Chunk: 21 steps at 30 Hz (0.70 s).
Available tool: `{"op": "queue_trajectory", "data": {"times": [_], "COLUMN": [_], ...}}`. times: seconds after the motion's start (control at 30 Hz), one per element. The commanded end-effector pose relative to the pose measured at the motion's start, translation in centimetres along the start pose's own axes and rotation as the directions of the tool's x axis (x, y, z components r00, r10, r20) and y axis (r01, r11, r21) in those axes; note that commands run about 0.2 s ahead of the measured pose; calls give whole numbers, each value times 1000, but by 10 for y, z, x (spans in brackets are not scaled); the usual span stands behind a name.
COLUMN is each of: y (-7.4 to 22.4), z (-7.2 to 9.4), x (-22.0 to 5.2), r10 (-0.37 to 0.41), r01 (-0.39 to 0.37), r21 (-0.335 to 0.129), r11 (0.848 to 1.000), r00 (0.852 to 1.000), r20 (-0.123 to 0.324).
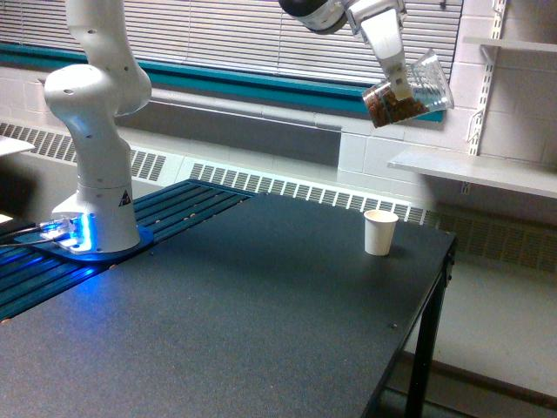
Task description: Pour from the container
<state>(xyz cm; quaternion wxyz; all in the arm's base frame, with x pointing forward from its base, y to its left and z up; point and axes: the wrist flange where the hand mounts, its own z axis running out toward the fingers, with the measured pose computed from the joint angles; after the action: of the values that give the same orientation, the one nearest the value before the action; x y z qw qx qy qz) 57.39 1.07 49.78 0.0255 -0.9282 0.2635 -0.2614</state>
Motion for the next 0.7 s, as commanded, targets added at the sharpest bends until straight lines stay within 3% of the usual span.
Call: {"op": "queue_trajectory", "data": {"times": [0.03, 0.47, 0.7], "y": [-4, -25, -53], "z": [-41, -51, -48], "x": [11, -9, -37], "r10": [3, -53, -125], "r01": [-1, 57, 130], "r21": [45, 26, 39], "r11": [999, 998, 991], "r00": [998, 991, 986], "r20": [-63, -119, -111]}}
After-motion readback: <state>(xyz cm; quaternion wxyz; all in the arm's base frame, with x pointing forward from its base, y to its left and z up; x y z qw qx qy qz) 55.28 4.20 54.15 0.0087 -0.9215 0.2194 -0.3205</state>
